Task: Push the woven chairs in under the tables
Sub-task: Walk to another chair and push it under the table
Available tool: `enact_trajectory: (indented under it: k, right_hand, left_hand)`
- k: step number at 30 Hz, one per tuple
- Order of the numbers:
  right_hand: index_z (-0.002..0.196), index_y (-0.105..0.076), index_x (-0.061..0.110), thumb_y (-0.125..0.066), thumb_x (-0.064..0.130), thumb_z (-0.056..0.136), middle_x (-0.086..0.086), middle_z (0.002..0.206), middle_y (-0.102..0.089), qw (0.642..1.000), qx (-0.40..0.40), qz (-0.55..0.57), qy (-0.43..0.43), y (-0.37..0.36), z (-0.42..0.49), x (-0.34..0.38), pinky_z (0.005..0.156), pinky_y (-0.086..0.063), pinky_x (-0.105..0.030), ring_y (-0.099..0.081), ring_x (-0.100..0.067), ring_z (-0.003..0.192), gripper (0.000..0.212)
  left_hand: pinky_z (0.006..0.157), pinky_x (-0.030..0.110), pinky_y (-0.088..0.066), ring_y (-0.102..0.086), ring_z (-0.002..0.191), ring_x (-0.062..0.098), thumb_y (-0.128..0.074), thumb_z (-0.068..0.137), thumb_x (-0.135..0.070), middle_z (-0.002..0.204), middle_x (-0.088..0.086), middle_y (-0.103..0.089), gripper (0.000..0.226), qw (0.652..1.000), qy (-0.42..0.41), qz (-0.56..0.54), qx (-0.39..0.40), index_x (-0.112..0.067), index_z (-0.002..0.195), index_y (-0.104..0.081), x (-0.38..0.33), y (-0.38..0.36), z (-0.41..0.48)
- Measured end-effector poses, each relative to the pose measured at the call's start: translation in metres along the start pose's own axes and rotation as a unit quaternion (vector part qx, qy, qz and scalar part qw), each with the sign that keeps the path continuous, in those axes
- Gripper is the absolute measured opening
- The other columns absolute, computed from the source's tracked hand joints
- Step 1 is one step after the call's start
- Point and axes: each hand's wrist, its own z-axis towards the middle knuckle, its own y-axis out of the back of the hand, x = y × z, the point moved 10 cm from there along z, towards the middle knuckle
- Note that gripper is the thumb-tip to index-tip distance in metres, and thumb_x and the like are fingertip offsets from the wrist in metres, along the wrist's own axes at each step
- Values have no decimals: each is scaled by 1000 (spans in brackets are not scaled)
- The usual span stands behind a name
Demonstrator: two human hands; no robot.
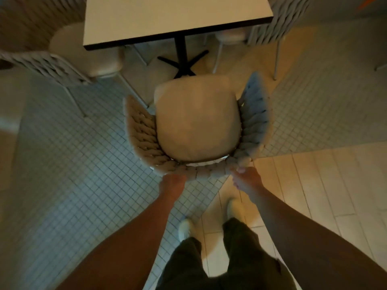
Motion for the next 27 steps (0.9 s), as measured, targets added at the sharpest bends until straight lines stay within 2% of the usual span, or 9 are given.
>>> enact_trajectory:
  k: [2,3,5,9,13,17,20,23,27]
  right_hand:
    - [117,-61,3,-67,45,87,-21,103,-70,995,-14,85,-59,-6,6,-15,82,-59,-50,-70,-35,90,52]
    - [123,-58,2,-68,43,87,-22,104,-69,988,-17,128,-83,-10,10,-21,81,-60,-50,-70,-35,91,56]
    - [129,-52,3,-71,43,87,-19,106,-65,968,-4,220,-116,-22,19,-27,79,-61,-47,-70,-34,91,61]
    - [132,-48,7,-70,28,92,-18,124,-56,918,32,373,-129,-36,35,-28,83,-59,-52,-65,-40,101,51]
    - [136,-48,7,-71,20,90,-16,130,-54,882,74,454,-101,-41,57,-23,82,-56,-56,-59,-42,109,53]
    - [136,-48,5,-67,14,93,-12,110,-57,871,57,479,-93,-43,70,-18,90,-51,-60,-57,-38,103,48]
    - [136,-47,1,-65,7,93,-16,116,-55,870,47,481,-95,-44,72,-19,96,-48,-62,-56,-40,106,47]
    - [136,-46,-1,-64,4,93,-19,119,-55,869,50,480,-108,-45,71,-16,100,-45,-63,-55,-44,118,47]
    - [134,-48,2,-65,3,91,-21,123,-57,868,53,482,-108,-47,73,1,98,-47,-62,-59,-41,107,46]
  left_hand:
    - [77,41,-57,-66,88,25,-65,80,-42,98,12,-68,58,986,75,-149,-21,0,119,-66,27,-4,11]
    - [71,39,-57,-66,82,25,-69,70,-50,94,12,-68,68,981,94,-167,-12,1,116,-67,32,-9,9]
    - [71,38,-59,-69,90,28,-77,70,-54,102,14,-68,70,953,136,-272,-3,-1,113,-64,41,-21,14]
    - [91,52,-57,-65,108,36,-78,84,-39,121,19,-63,51,886,147,-437,37,-9,120,-57,34,-53,29]
    - [78,58,-60,-65,108,38,-84,79,-29,129,17,-63,62,818,133,-559,23,-17,133,-56,29,-69,52]
    - [77,66,-57,-66,112,40,-91,57,-23,127,13,-68,78,785,131,-605,20,-24,129,-62,47,-90,89]
    - [79,64,-57,-69,108,41,-79,75,-4,124,17,-70,58,768,133,-626,15,-18,129,-63,32,-83,74]
    - [88,62,-56,-67,110,43,-68,86,4,121,21,-69,46,776,127,-618,-3,-8,130,-60,19,-72,63]
    - [81,60,-58,-68,105,45,-67,85,8,117,25,-70,42,780,122,-613,-29,-4,125,-61,9,-58,70]
